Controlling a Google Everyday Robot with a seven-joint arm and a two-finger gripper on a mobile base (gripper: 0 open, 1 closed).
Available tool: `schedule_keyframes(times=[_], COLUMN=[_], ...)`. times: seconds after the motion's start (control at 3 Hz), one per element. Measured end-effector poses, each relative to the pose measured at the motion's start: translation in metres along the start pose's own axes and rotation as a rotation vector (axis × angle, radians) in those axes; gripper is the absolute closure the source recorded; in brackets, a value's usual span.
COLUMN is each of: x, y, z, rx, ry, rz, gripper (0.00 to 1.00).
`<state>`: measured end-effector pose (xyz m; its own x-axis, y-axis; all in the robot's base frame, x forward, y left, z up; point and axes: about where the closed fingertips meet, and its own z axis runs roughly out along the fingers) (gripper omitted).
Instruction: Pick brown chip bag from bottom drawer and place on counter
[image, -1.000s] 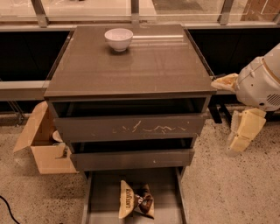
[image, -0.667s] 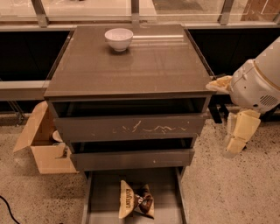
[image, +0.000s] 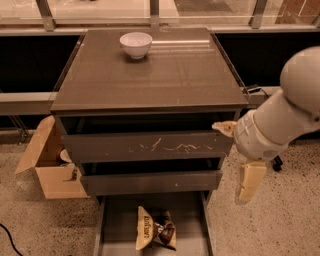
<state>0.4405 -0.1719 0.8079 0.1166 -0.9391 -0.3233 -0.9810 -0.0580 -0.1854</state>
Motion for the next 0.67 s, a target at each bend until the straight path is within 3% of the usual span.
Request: schedule_keyframes(times=[0.33, 0.67], x=[0.0064, 0.0066], y=[0.0051, 0.0044], z=[0.0297, 0.0306], rx=[-0.002, 0.0], ry=[-0.048, -0.048], rz=[-0.016, -0.018], gripper=[0.0, 0.0])
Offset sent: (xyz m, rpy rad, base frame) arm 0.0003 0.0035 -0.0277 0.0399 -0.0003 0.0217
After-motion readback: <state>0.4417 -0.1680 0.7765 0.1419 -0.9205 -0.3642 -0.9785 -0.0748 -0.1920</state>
